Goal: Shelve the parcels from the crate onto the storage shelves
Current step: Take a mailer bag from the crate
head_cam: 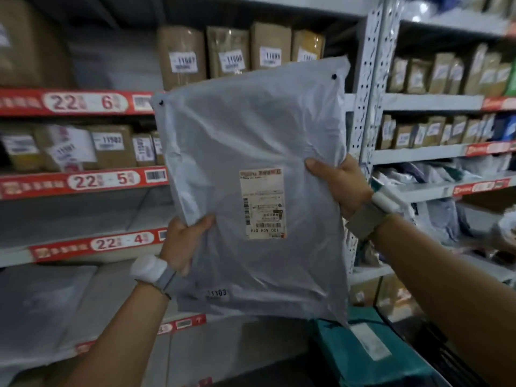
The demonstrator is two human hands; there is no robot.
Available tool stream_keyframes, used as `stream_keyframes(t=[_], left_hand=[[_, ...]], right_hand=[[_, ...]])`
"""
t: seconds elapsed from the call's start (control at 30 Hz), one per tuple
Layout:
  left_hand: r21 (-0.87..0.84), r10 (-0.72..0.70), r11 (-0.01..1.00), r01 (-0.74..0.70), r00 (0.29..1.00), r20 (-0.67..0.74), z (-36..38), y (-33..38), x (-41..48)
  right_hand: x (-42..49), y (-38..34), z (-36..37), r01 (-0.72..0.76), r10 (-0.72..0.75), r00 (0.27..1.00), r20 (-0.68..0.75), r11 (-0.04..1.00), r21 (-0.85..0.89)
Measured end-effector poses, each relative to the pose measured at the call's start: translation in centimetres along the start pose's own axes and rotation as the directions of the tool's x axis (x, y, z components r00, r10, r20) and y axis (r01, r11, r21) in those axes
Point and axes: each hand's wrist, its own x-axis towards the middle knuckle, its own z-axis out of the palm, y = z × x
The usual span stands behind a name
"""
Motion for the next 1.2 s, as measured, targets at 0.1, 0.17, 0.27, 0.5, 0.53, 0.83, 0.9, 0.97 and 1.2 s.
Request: stream_keyframes(t=[0.1, 0.17, 0.27, 0.5, 0.53, 0.83, 0.9, 0.97, 1.2], left_hand=[[0.022, 0.143, 0.990, -0.142, 0.982, -0.121, -0.3, 4.5, 0.6], [0.043, 0.231, 0.973, -0.227, 0.960, -0.157, -0.3, 7.0, 1.5], [0.118, 0.349, 0.935, -0.334, 0.927, -0.140, -0.9, 11.0, 2.3], [0.437, 0.160, 0.879, -0.192, 0.981, 0.109, -2.3, 15.5, 2.8], [0.509, 0.096, 0.846, -0.160, 0.984, 0.151, -3.0, 15.3, 2.8], [0.488, 0.158, 0.837, -0.247, 0.963, 0.216, -5.2, 12.9, 1.3], [0.487, 0.178, 0.838, -0.247, 0.967, 0.184, -5.2, 13.0, 1.2], [0.486, 0.175, 0.841, -0.237, 0.970, 0.171, -5.4, 13.0, 1.2], [0.478, 0.104, 0.861, -0.174, 0.980, 0.170, -5.7, 13.4, 0.7]], right_hand=[[0.5, -0.9, 1.0, 0.035, -0.035, 0.999, 0.006, 0.999, 0.022], [0.6, -0.5, 1.4, -0.001, 0.001, 1.000, 0.019, 1.000, -0.002], [0.6, -0.8, 3.0, 0.021, -0.022, 0.998, -0.064, 1.000, -0.019], [4.4, -4.7, 4.3, 0.176, -0.254, 0.932, -0.259, 0.941, -0.290], [4.9, -5.3, 4.2, 0.176, -0.257, 0.929, -0.266, 0.939, -0.295], [7.7, -8.2, 3.1, 0.168, -0.263, 0.932, -0.248, 0.923, -0.347], [7.6, -8.6, 3.3, 0.174, -0.268, 0.934, -0.236, 0.919, -0.353], [7.8, -8.6, 3.3, 0.148, -0.253, 0.941, -0.225, 0.905, -0.400], [7.3, -8.1, 4.3, 0.146, -0.258, 0.906, -0.336, 0.935, -0.324]])
